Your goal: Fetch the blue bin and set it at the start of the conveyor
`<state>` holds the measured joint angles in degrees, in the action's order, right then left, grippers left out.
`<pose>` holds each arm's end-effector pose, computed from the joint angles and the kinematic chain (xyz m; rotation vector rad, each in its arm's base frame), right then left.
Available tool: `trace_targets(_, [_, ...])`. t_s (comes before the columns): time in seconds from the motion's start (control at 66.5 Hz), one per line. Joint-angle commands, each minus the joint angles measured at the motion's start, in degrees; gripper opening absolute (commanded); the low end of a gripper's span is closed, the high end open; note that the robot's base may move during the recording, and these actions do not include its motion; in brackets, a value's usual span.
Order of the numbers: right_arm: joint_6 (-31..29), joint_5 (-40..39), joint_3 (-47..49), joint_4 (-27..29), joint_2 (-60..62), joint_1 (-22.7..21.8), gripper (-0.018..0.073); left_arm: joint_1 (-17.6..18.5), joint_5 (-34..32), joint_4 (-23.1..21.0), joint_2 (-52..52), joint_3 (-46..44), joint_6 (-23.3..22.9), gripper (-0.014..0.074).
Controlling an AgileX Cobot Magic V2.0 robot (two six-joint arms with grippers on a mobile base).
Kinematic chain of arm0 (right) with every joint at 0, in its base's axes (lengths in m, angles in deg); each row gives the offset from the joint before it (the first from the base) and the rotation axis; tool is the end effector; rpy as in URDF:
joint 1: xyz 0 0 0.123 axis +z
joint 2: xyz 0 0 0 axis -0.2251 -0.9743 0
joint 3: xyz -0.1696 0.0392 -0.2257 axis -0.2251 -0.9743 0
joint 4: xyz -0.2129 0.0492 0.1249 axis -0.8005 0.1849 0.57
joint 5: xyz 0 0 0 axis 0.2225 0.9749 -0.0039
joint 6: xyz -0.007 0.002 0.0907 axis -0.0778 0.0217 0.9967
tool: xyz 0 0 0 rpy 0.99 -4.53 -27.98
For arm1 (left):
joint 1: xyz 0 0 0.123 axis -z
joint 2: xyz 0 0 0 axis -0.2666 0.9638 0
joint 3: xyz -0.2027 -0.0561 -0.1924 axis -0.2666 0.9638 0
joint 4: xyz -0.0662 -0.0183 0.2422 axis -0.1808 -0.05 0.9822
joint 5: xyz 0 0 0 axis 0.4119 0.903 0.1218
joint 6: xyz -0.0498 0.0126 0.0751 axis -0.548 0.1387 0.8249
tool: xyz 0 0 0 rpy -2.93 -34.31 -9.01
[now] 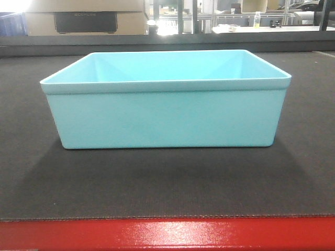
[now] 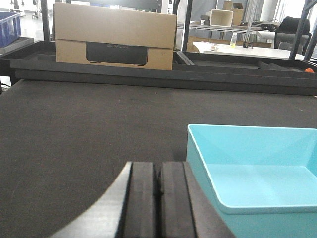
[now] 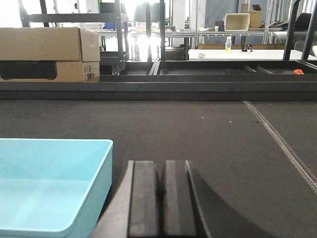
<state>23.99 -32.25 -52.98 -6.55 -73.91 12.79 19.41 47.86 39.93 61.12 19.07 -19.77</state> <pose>0.0569 -0.0033 0.3276 0.0702 1.5676 0.0102 0.0477 -0.0036 0.3204 0.0084 1.6017 -0.1047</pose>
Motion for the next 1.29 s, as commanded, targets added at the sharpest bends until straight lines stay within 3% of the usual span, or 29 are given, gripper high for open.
trace_targets(0.0, [-0.34, -1.23, -0.02, -0.66, 0.31, -0.29, -0.0162, -0.23, -0.96, -0.15, -0.35, 0.15, 0.26, -0.0111])
trace_targets(0.436, [-0.34, -1.23, -0.02, -0.66, 0.31, -0.29, -0.0162, -0.70, -1.02, 0.56, -0.47, 0.28, 0.26, -0.0111])
trace_targets(0.617, [-0.34, -1.23, -0.02, -0.66, 0.31, -0.29, -0.0162, -4.44, -7.09, 1.40, -6.27, 7.26, 0.26, -0.0111])
trace_targets(0.843, [-0.34, -1.23, -0.02, -0.66, 0.31, -0.29, -0.0162, -4.91, -17.46, 1.23, -10.89, 23.49, 0.26, -0.0111])
trace_targets(0.948, [-0.34, -1.34, -0.02, -0.66, 0.30, -0.29, -0.0162, -4.91, -22.82, 1.01, -10.89, 26.52, 0.26, -0.0111])
trace_targets(0.993, [-0.34, -1.34, -0.02, -0.66, 0.30, -0.29, -0.0162, -4.91, -20.43, 1.01, -10.89, 26.52, 0.26, -0.0111])
trace_targets(1.279, [-0.34, -1.34, -0.02, -0.66, 0.30, -0.29, -0.0162, -4.91, -22.02, 1.17, -10.89, 26.52, 0.26, -0.0111])
